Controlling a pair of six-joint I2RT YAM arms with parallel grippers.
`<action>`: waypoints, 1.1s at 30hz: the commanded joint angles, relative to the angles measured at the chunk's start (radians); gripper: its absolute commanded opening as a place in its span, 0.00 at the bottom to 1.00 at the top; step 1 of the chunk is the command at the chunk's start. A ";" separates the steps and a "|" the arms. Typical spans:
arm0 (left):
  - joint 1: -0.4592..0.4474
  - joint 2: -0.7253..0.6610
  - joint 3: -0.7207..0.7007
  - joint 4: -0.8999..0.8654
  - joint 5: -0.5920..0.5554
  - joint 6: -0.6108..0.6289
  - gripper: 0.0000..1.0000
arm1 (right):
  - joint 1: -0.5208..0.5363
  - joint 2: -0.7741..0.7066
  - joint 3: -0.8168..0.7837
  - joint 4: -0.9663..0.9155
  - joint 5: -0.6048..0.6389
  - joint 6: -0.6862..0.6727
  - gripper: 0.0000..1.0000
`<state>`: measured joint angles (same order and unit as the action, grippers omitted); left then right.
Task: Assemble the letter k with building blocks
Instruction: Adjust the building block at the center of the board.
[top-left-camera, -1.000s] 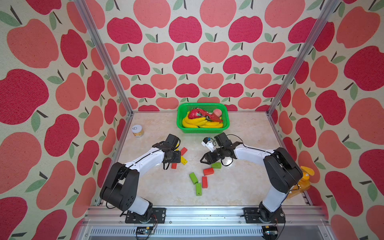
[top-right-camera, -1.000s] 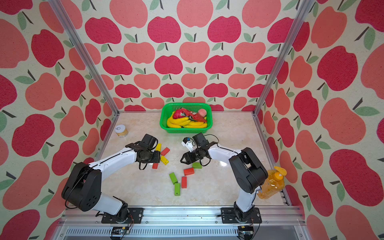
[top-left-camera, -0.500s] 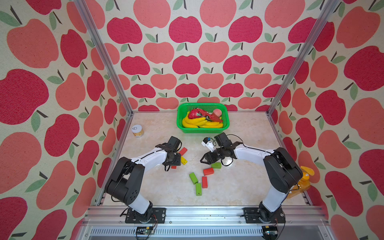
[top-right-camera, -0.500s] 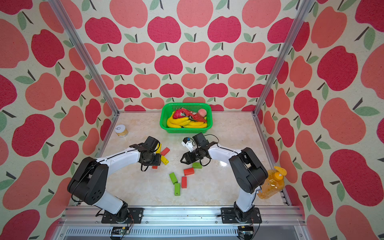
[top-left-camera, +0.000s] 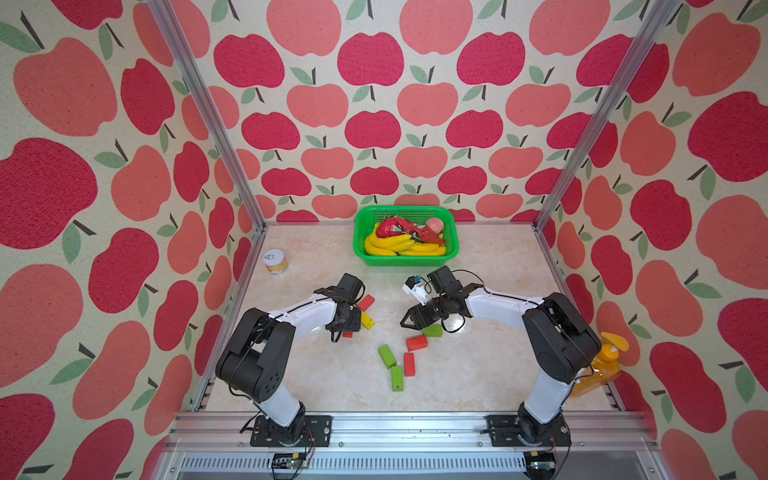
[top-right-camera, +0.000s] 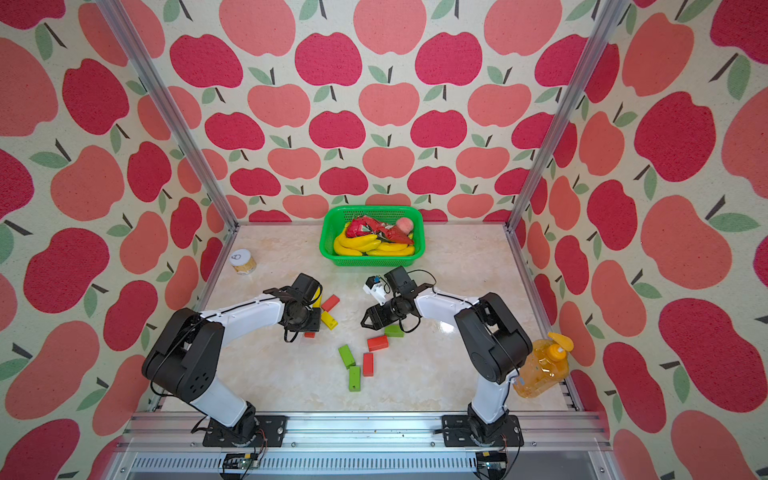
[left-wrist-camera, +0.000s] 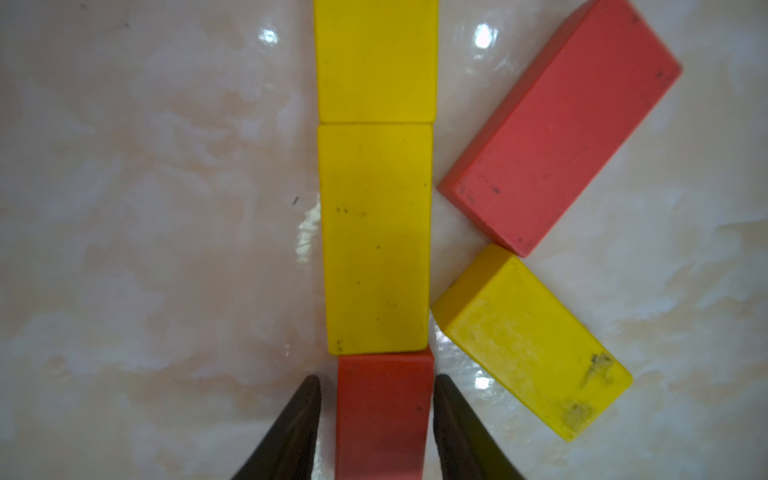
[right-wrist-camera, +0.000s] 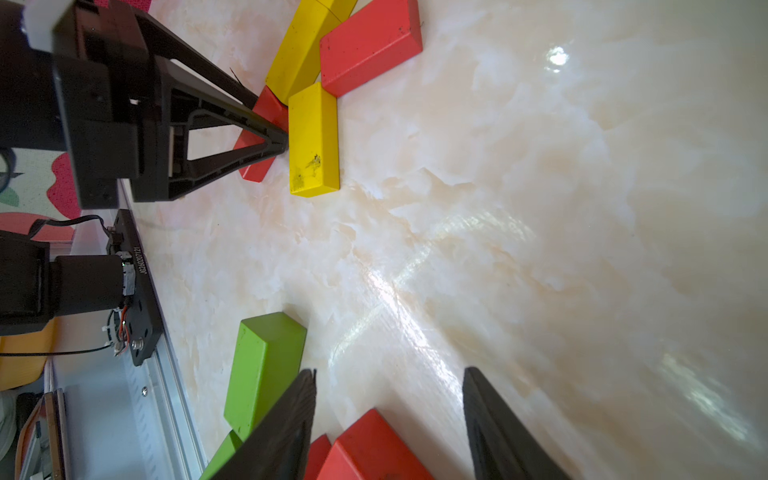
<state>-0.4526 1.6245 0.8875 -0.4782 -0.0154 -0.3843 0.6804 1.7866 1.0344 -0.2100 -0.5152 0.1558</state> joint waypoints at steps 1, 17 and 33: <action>0.002 0.020 0.017 -0.014 -0.030 -0.013 0.45 | 0.004 0.019 0.027 -0.027 -0.022 0.001 0.60; 0.010 0.034 0.025 -0.016 -0.027 -0.022 0.44 | 0.004 0.024 0.032 -0.031 -0.029 -0.002 0.60; 0.009 0.037 0.028 0.021 0.024 0.005 0.53 | 0.005 0.031 0.035 -0.036 -0.031 -0.002 0.60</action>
<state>-0.4458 1.6459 0.9089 -0.4709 -0.0204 -0.3985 0.6804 1.8015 1.0435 -0.2176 -0.5262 0.1558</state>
